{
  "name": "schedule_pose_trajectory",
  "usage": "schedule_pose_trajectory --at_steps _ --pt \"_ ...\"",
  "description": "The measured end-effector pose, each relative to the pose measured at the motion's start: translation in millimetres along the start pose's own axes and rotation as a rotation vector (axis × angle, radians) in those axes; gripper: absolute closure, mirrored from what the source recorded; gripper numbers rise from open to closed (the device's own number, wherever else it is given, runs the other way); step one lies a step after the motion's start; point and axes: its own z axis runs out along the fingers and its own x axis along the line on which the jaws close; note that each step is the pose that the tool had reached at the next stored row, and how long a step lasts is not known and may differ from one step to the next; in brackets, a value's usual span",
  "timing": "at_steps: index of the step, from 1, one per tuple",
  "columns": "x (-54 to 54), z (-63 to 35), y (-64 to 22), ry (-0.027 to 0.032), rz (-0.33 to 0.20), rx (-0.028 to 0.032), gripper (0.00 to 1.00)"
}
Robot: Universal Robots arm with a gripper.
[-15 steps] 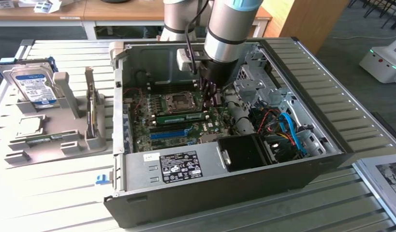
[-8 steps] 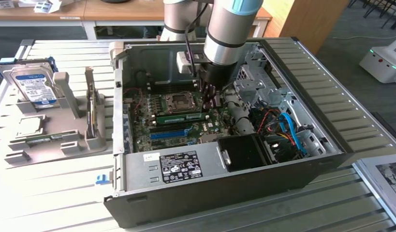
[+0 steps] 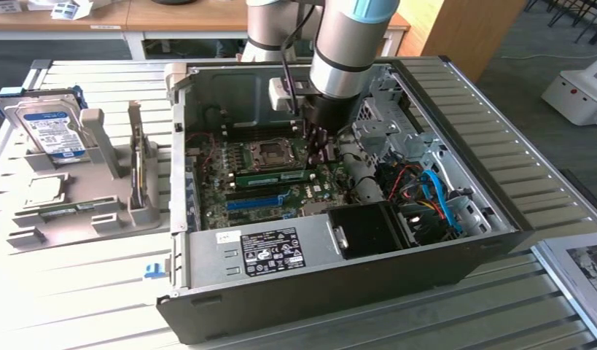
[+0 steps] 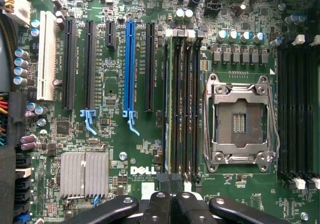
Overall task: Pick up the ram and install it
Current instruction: 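Press down the ram until it locks into place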
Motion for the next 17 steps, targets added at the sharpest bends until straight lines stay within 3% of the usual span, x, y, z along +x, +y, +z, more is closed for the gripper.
schedule_pose_trajectory --at_steps 17 --pt "0.4 5.9 -0.9 0.0003 0.0 -0.0001 0.9"
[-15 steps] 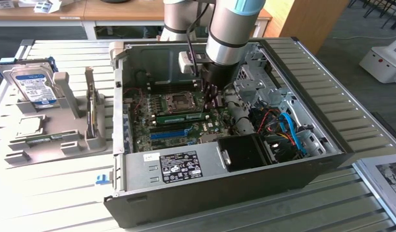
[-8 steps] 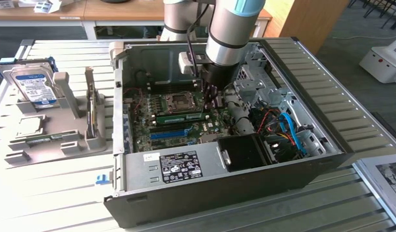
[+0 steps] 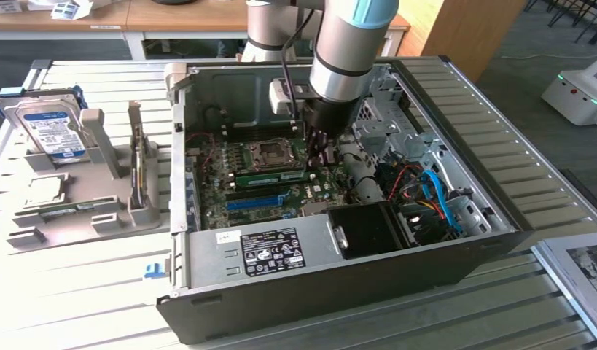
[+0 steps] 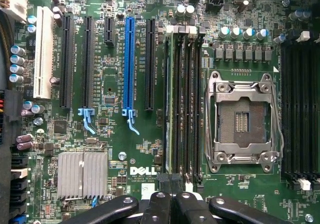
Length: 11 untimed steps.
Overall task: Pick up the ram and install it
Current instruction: 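Press down the ram until it locks into place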
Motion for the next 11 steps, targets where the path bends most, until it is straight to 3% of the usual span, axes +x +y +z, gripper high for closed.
schedule_pose_trajectory --at_steps 11 --pt "-2.9 0.6 0.0 -0.0002 0.0 0.0 0.9"
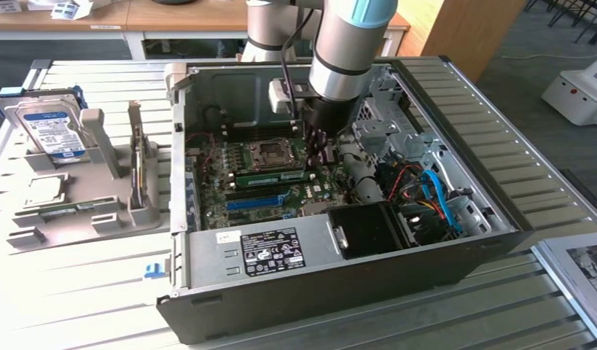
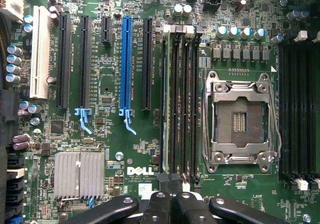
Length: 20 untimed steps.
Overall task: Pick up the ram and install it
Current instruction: 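Press down the ram until it locks into place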
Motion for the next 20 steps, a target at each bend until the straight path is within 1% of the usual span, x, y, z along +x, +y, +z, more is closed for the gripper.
schedule_pose_trajectory --at_steps 8,20 --pt "0.1 3.9 -0.2 0.0 0.0 0.0 0.9" --pt "0.3 5.8 -0.3 0.0001 0.0 0.0 0.9"
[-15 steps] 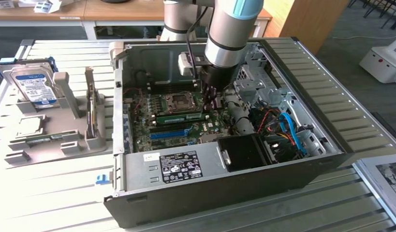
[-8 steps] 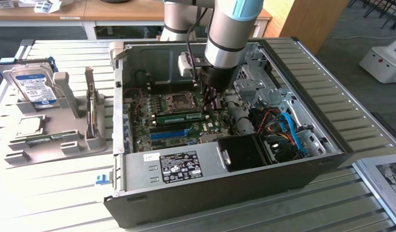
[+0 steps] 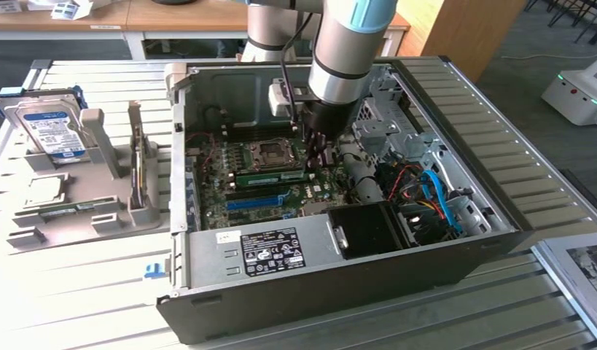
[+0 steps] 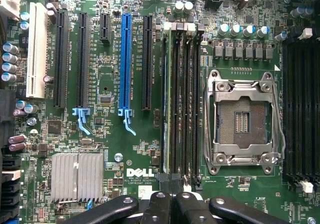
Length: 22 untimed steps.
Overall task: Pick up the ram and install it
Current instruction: 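Press down the ram until it locks into place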
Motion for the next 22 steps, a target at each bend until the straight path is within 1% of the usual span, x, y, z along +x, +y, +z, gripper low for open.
schedule_pose_trajectory --at_steps 15,22 --pt "0.1 2.3 -0.1 0.0002 0.0 -0.0001 0.9" --pt "0.0 1.7 -0.1 -0.0009 0.0 0.0001 0.9"
